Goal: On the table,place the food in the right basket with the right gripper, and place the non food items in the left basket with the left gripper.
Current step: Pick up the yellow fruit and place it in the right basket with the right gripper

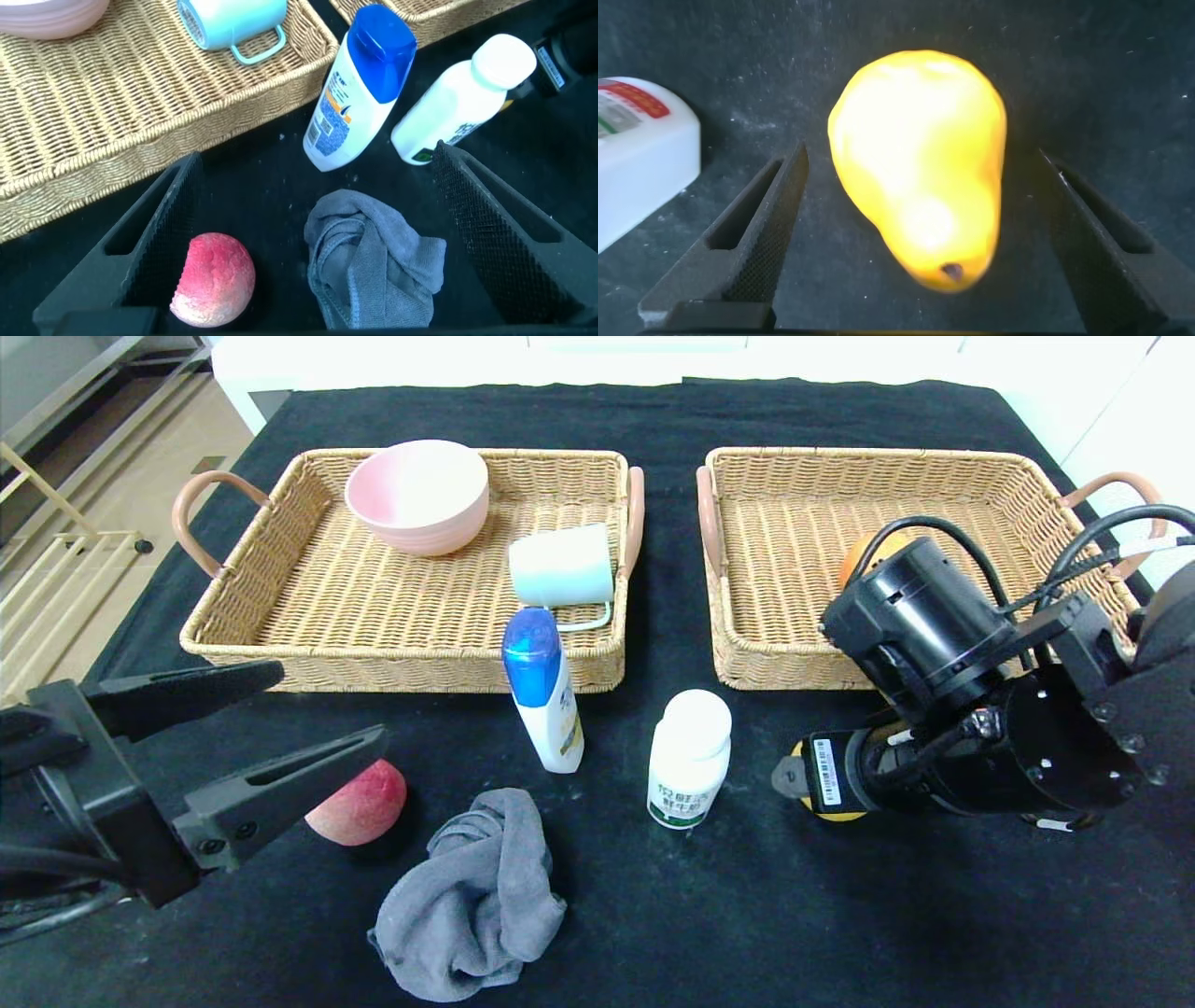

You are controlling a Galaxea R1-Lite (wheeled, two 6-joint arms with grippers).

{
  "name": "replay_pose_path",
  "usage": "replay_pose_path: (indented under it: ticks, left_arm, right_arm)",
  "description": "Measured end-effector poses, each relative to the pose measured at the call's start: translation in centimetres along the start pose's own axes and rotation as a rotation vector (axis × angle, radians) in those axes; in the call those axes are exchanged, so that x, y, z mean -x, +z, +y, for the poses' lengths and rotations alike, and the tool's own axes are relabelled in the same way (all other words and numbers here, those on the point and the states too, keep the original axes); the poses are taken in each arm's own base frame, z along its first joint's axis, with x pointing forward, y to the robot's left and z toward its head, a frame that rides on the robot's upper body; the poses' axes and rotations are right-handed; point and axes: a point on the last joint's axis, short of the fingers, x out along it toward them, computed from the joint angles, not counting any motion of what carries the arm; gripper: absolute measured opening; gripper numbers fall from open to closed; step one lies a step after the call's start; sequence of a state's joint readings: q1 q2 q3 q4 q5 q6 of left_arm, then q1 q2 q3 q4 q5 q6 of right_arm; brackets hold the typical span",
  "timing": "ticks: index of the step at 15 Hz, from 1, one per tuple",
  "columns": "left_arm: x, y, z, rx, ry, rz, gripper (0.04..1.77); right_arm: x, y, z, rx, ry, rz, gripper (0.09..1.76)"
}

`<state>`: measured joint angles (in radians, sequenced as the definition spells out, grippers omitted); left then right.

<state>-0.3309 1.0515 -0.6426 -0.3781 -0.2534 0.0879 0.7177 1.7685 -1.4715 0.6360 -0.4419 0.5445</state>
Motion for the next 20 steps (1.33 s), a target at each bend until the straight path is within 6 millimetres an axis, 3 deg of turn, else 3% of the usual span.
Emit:
replay_pose_path:
  ticks: [8,10,12,20]
  left_arm:
    - [0.14,0.06,0.01,-0.009,0.003,-0.005,1.76]
    - [0.19,0.10,0.00,-0.010,0.003,-0.007,1.76]
    - [0.24,0.10,0.00,-0.010,0.005,-0.008,1.76]
    - [0.24,0.03,0.00,-0.010,0.005,-0.005,1.76]
  right_arm:
    - [-0.42,-0.10,0.17,0.005,-0.005,0.009,1.71]
    - [-0.49,-0.17,0.17,0.007,-0.006,0.013,1.34]
    - [-0.63,-0.17,0.09,0.006,-0.012,0.014,1.16]
    - [-0.72,-0.17,0.01,0.003,-0.014,0.017,1.12]
